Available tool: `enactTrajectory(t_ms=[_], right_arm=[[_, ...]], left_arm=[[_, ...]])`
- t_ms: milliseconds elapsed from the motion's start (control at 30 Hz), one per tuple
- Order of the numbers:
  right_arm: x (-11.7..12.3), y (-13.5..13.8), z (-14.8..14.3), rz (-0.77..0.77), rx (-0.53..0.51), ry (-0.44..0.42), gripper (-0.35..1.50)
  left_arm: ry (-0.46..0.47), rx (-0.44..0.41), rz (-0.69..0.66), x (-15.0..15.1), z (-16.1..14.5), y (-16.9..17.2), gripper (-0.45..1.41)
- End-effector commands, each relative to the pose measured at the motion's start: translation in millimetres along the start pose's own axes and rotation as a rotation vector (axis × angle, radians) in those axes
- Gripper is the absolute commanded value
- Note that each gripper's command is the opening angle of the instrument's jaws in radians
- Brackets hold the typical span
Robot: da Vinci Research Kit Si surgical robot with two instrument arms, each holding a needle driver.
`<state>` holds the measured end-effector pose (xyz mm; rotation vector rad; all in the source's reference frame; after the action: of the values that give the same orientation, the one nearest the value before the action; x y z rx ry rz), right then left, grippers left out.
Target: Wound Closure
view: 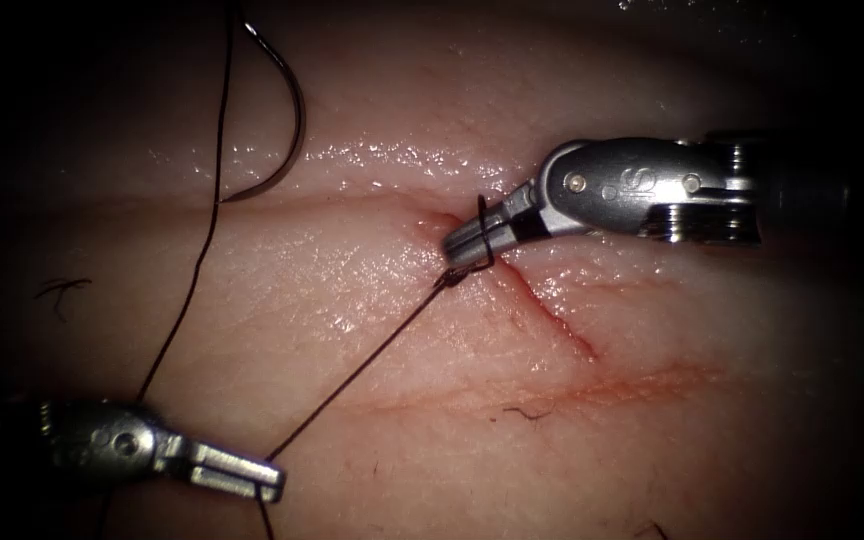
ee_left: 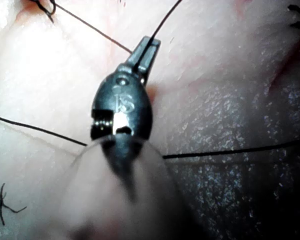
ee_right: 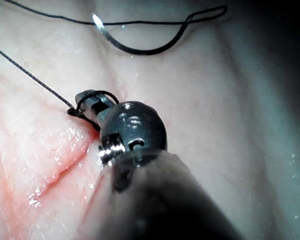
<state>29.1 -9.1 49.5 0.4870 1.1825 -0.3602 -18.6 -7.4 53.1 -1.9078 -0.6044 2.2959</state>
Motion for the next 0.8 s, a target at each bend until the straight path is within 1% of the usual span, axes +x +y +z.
enactTrajectory(t_ms=[33,200,367,567,800], right_arm=[[-0.7,0.7,0.6,-0.002,-0.001,-0.004,-0.35],[-1.9,1.0,-0.1,0.002,-0.005,-0.013,-0.35],[-2.6,1.1,-0.7,0.006,-0.005,-0.016,-0.35],[-3.2,1.3,-1.6,0.006,-0.005,-0.014,-0.35],[-3.9,2.0,-2.4,0.013,-0.012,-0.018,-0.35]], left_arm=[[-0.001,-0.004,0.000,-0.3,0.7,0.5,-0.45],[-0.008,-0.015,0.002,0.7,0.3,2.7,-0.45],[-0.012,-0.016,0.005,1.3,-0.7,4.6,-0.45],[-0.020,-0.010,0.000,0.9,-1.3,6.0,-0.45],[-0.030,0.003,-0.009,0.2,-0.8,8.1,-0.45]])
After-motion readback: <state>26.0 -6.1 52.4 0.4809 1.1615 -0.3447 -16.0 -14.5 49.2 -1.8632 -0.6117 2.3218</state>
